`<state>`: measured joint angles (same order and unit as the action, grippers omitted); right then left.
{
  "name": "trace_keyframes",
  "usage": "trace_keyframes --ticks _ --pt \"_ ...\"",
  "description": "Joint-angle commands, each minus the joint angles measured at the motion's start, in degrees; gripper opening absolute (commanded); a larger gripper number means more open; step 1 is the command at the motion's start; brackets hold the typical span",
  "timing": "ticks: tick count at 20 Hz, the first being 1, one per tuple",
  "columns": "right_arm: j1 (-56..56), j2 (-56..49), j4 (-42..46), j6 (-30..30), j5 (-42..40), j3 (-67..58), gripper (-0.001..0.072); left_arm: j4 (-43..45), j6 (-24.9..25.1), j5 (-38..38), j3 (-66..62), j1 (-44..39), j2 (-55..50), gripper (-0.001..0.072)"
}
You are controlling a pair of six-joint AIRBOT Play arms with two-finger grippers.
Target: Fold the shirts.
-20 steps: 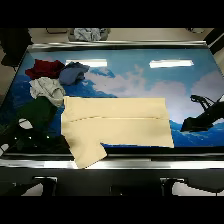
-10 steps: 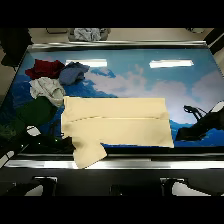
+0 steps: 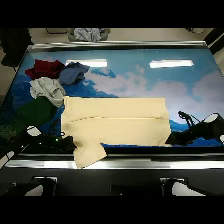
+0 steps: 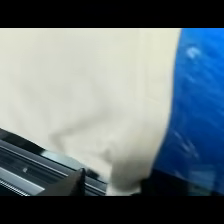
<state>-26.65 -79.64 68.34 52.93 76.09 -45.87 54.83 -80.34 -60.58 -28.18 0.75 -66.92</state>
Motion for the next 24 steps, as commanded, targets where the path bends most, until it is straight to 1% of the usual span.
trace_keyframes --ticks 1,2,3,4,5,7,8,10,12,14,17,19,21,24 --pt "0.07 -0.20 -0.42 1.81 -5.68 2.60 0.0317 1.07 0.98 1.16 0.02 0.00 -0.04 0.0025" --pt "0.07 -0.20 -0.39 2.34 -5.14 2.80 0.0095 1.14 1.11 1.29 0.02 0.00 -0.04 0.0024" --pt "0.07 -0.17 -0.42 2.34 -4.68 2.78 0.0034 1.42 1.11 1.64 0.00 0.00 -0.02 0.0023" --pt "0.07 -0.02 -0.46 1.75 -4.39 2.69 0.0034 1.75 1.20 1.68 -0.26 0.15 0.00 0.0023" --pt "0.07 0.22 -0.66 0.33 -3.96 2.36 0.0033 1.73 2.47 0.96 -1.03 0.48 0.20 0.0022" --pt "0.07 1.88 -0.76 -2.32 -3.08 0.76 0.0032 1.97 4.68 -2.12 -4.15 1.31 2.62 0.0021" --pt "0.07 3.17 -1.20 -3.30 -2.84 -0.42 0.0032 2.80 4.98 -3.91 -6.27 1.86 4.59 0.0021" --pt "0.09 4.92 -4.15 -5.18 -2.27 -3.32 0.0031 5.16 4.09 -6.38 -11.47 3.37 8.33 0.0018" --pt "1.31 4.59 -5.86 -5.11 -3.48 -7.85 0.0030 5.79 3.19 -6.69 -16.72 4.20 8.41 0.0016" --pt "5.66 2.40 -4.57 -3.30 -6.47 -14.14 0.0030 5.81 3.23 -6.54 -23.34 4.22 4.42 0.0017" --pt "11.98 -4.74 -1.18 2.25 -11.13 -26.36 0.0030 5.79 3.23 -6.84 -34.86 4.28 -5.44 0.0017" --pt "13.86 -11.10 -0.11 5.14 -11.56 -34.29 0.0031 5.77 3.23 -7.61 -42.80 4.28 -13.57 0.0017" --pt "14.71 -17.07 -1.03 7.67 -10.49 -40.72 0.0031 5.73 3.19 -8.90 -50.27 4.26 -21.44 0.0018" --pt "15.43 -22.97 -3.08 8.85 -11.10 -45.03 0.0032 5.77 3.23 -12.72 -59.80 4.28 -30.88 0.0019"
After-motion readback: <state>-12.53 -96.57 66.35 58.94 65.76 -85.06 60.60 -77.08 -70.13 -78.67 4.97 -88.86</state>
